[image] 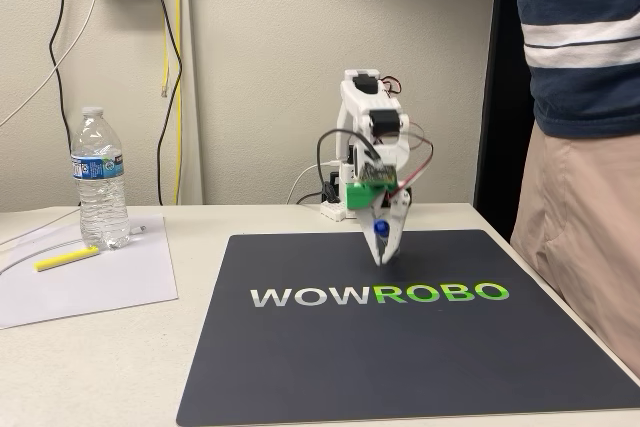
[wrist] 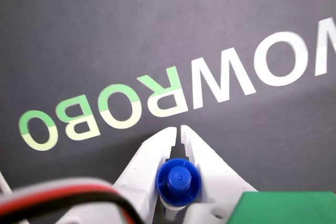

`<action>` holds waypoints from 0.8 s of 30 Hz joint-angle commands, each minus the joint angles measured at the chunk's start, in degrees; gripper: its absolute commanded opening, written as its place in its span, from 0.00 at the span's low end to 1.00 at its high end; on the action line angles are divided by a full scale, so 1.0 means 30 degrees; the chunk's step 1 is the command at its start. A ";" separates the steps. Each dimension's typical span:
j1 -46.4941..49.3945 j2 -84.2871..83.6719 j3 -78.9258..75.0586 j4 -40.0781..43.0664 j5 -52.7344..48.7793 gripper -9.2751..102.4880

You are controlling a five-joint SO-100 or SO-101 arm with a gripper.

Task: Pick up the blue marker.

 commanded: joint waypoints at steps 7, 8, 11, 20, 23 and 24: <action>0.0117 0.0732 -0.0498 0.0029 -0.0117 0.08; 0.0088 0.0586 -0.0498 0.0088 -0.0322 0.09; 0.0059 0.0117 -0.0352 0.0059 -0.1084 0.11; 0.0176 -0.0996 -0.0264 -0.0352 -0.1992 0.34; 0.0352 -0.0527 -0.0264 0.0557 -0.2168 0.34; 0.0410 -0.0264 -0.0264 0.0937 -0.2256 0.34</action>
